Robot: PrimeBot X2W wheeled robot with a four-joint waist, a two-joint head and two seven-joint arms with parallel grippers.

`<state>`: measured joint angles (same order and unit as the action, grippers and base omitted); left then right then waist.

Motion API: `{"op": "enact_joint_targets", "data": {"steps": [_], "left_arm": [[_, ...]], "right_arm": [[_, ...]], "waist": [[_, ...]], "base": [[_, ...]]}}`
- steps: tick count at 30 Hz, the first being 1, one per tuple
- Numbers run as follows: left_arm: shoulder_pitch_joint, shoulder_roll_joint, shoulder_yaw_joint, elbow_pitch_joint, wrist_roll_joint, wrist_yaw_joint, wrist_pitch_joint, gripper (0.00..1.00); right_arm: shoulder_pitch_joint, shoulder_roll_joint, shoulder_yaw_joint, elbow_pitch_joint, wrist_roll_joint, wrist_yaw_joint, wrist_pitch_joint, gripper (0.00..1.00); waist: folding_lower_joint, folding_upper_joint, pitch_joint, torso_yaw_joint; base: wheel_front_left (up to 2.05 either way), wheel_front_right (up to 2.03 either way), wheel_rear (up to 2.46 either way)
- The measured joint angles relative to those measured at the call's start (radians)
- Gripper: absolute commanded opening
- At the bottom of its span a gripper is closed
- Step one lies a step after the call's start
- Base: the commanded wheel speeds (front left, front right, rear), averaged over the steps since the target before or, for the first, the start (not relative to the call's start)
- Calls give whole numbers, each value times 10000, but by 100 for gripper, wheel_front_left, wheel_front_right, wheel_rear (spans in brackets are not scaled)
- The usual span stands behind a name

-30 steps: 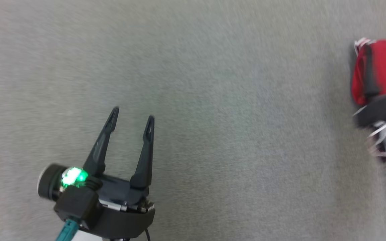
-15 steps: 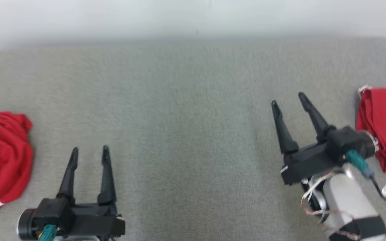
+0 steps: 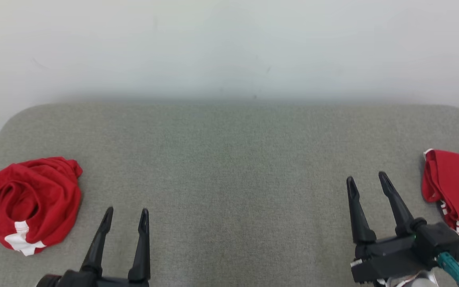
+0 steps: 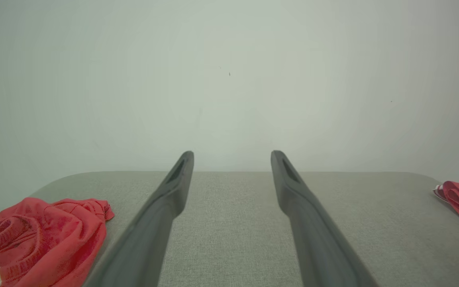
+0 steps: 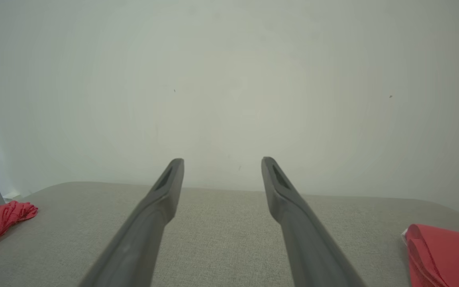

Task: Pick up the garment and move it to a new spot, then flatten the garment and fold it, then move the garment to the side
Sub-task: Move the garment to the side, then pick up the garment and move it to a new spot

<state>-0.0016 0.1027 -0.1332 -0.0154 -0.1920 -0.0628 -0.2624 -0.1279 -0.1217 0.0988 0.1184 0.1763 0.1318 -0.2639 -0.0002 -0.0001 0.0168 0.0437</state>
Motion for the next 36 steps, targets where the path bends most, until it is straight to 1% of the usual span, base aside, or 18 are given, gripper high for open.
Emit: {"op": "enact_joint_targets", "data": {"steps": [6,9,12,20,24,36], "left_arm": [[742,-221,205,169,77,-349,0,100],[1025,-322,297,309,132,-433,0,100],[1281,-360,412,548,257,-510,0,100],[1482,-470,587,842,433,-533,0,100],[1499,-491,656,869,704,-502,0,100],[1481,-510,374,1051,717,-472,0,100]], "right_arm": [[1045,182,-105,-190,-92,0,0,100],[1522,221,67,-347,-219,0,-2,100],[1997,307,180,-188,-403,0,0,100],[2582,443,326,-67,-520,0,0,100],[2712,508,148,-221,-523,0,0,100],[2757,616,-6,-368,-554,0,0,100]], "waist": [[0,0,-616,144],[0,0,-877,170],[1,0,-1113,164],[2,1,-1490,33],[1,1,-1572,-48],[2,2,-1445,-6]], "base": [[0,0,0],[0,0,0],[0,0,0],[0,0,0],[0,0,0],[0,0,0]]}}
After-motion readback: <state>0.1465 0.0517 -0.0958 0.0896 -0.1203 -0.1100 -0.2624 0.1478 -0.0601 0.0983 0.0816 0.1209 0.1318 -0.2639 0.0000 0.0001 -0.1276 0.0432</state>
